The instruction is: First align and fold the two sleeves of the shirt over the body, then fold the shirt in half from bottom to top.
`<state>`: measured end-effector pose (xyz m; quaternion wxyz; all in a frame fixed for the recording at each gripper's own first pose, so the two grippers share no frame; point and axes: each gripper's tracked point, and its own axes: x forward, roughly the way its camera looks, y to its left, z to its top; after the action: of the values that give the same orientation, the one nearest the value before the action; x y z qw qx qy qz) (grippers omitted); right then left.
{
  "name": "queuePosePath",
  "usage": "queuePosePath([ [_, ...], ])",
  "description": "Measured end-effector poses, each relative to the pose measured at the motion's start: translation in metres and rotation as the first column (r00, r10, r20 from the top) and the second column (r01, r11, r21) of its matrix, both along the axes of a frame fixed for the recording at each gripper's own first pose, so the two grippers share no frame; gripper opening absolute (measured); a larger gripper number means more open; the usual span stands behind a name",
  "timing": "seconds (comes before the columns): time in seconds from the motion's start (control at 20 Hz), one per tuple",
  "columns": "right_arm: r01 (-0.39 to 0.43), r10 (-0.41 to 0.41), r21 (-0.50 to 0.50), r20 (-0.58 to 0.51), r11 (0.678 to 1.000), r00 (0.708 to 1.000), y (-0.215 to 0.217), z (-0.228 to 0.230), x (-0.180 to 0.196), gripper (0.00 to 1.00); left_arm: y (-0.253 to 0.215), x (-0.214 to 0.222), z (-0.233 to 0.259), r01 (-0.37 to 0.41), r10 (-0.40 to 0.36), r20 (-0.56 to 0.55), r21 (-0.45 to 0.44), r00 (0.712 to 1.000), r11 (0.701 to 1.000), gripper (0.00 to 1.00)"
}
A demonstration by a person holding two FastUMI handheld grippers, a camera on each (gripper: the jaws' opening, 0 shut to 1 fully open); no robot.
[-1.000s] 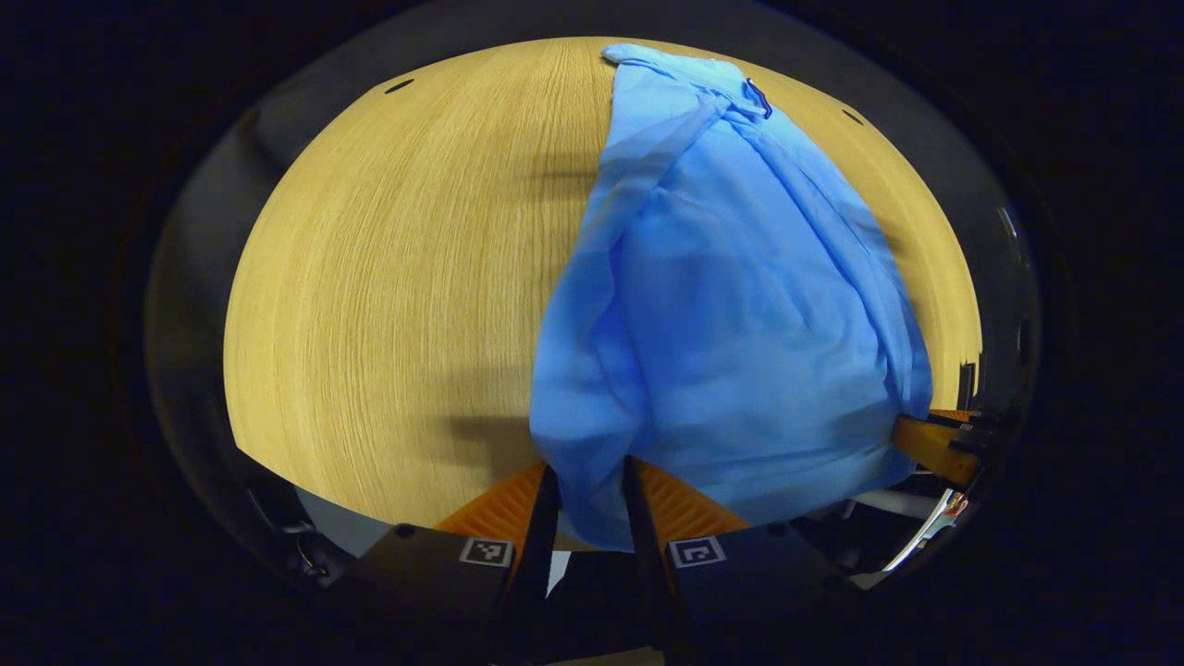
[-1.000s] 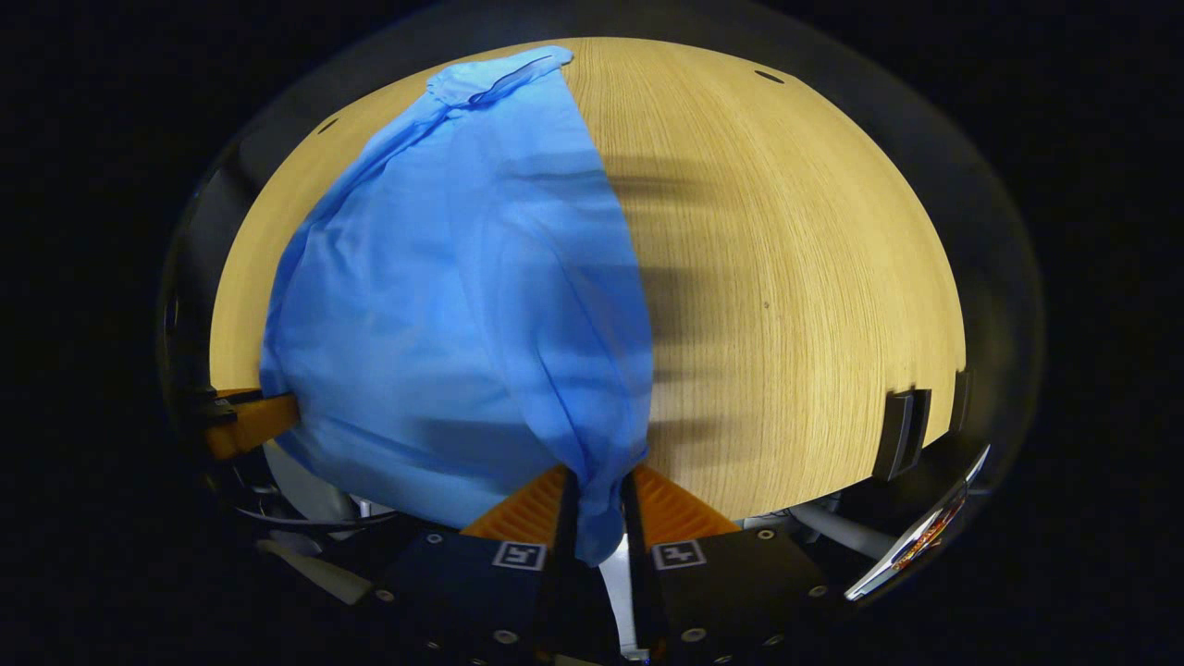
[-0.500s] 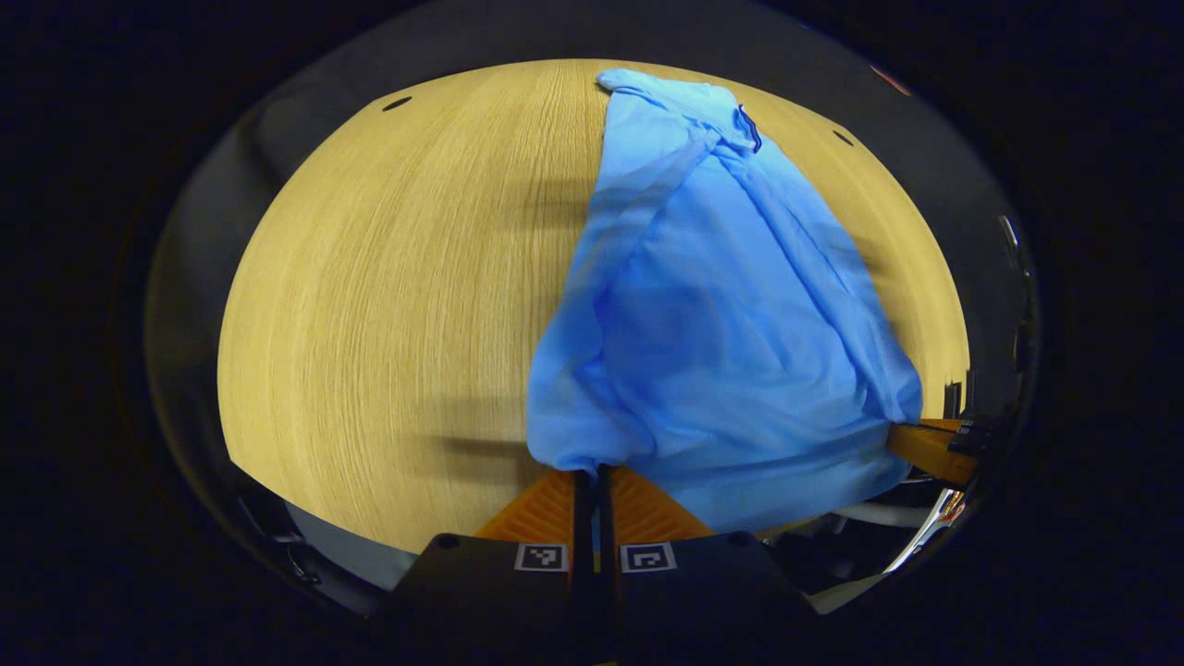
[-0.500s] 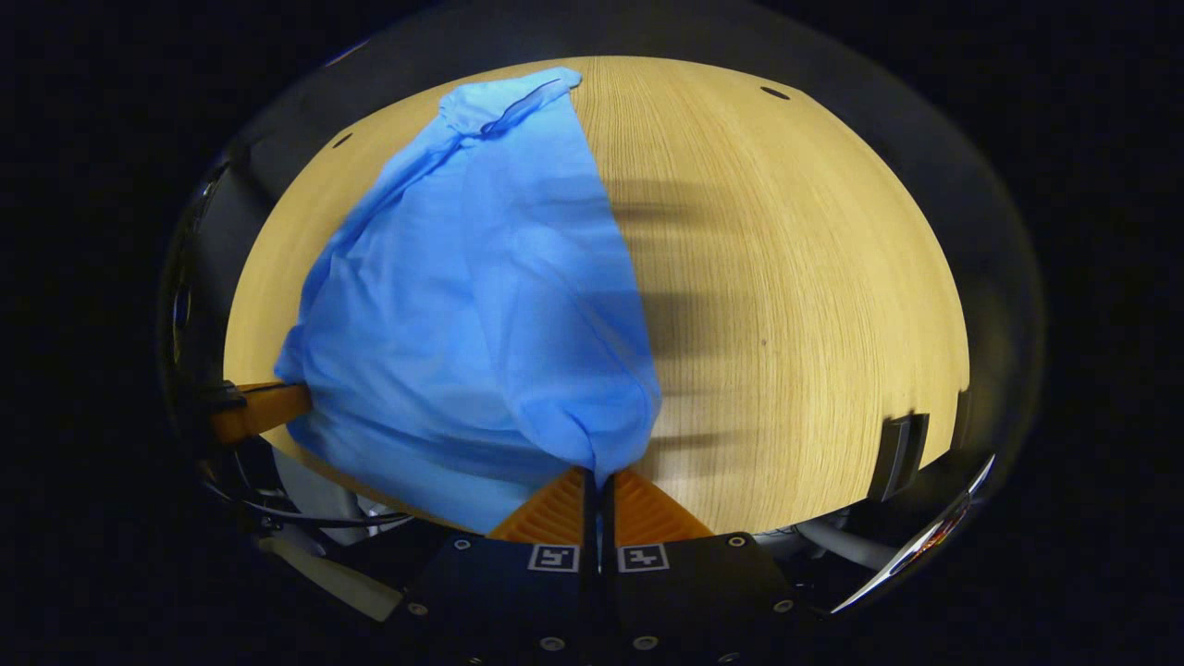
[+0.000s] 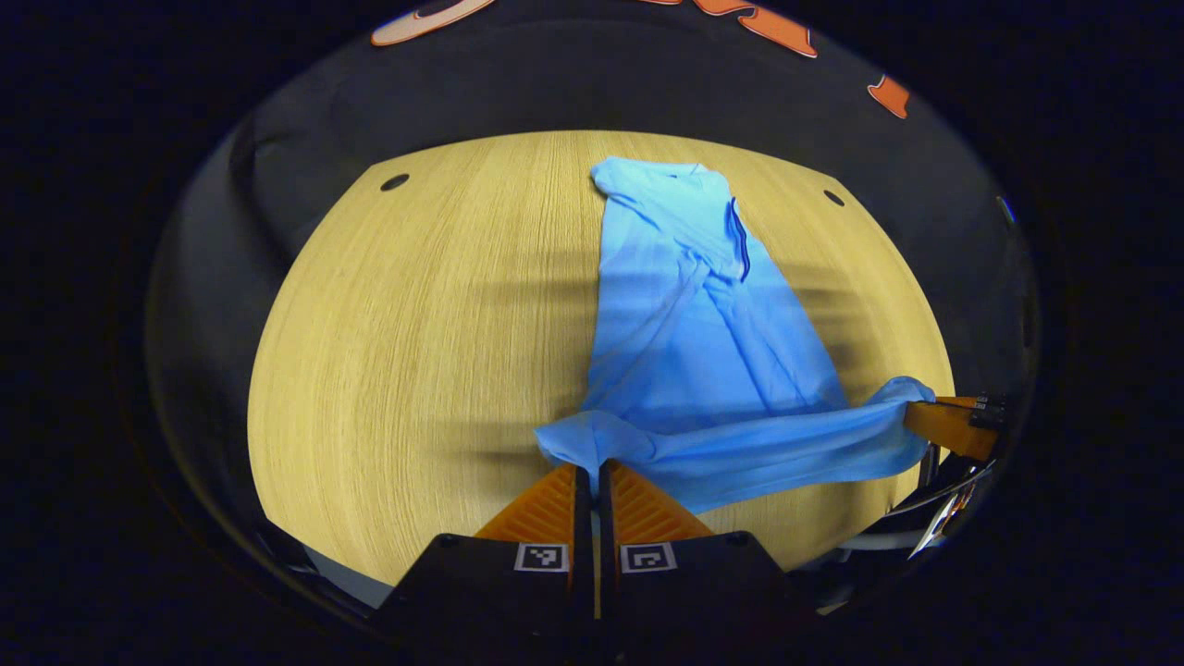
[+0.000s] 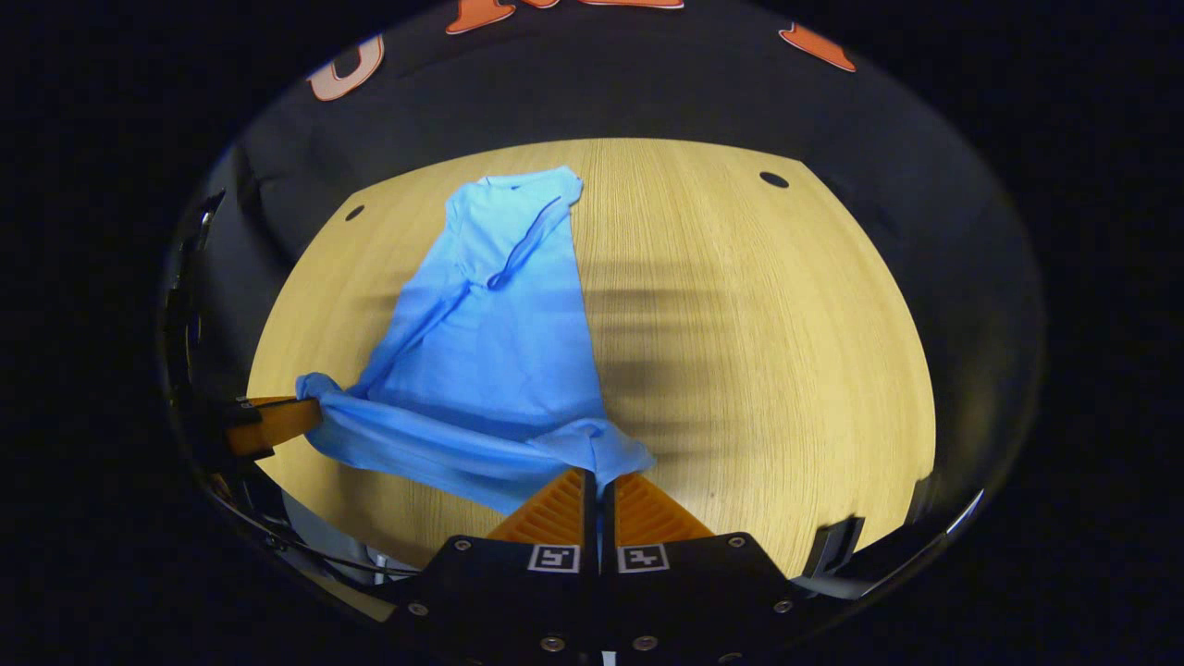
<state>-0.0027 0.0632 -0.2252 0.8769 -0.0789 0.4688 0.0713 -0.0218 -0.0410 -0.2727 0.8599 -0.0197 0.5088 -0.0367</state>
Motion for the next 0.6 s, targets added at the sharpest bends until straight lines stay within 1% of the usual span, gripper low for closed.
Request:
queuePosePath([
  [0.15,-0.023,0.024,-0.015,0.060,1.000,0.998,0.006,0.023,0.035,0.01,0.000,0.042,0.026,0.006,-0.006,0.061,0.008,0.998,1.000,0.07],
  [0.3,-0.016,0.016,0.003,0.121,1.000,0.992,0.016,0.050,0.074,0.01,0.003,0.086,0.053,0.000,-0.001,0.118,0.012,0.993,1.000,0.07],
  [0.35,-0.013,0.012,0.006,0.142,1.000,0.990,0.019,0.058,0.089,0.01,0.003,0.100,0.063,-0.005,0.004,0.134,0.007,0.991,1.000,0.05],
  [0.4,-0.012,0.009,0.013,0.162,1.000,0.987,0.022,0.068,0.102,0.00,0.003,0.115,0.073,-0.009,0.008,0.152,0.007,0.988,1.000,0.07],
  [0.5,-0.012,0.009,0.015,0.194,1.000,0.981,0.028,0.084,0.131,0.00,0.005,0.145,0.092,-0.014,0.013,0.187,0.005,0.982,1.000,0.07],
  [0.55,-0.014,0.011,0.014,0.209,1.000,0.978,0.030,0.092,0.144,0.00,0.007,0.155,0.094,-0.017,0.017,0.201,0.002,0.979,1.000,0.07],
  [0.6,-0.018,0.015,0.013,0.221,1.000,0.975,0.031,0.099,0.158,0.00,0.009,0.180,0.104,-0.020,0.020,0.213,-0.001,0.977,1.000,0.07],
])
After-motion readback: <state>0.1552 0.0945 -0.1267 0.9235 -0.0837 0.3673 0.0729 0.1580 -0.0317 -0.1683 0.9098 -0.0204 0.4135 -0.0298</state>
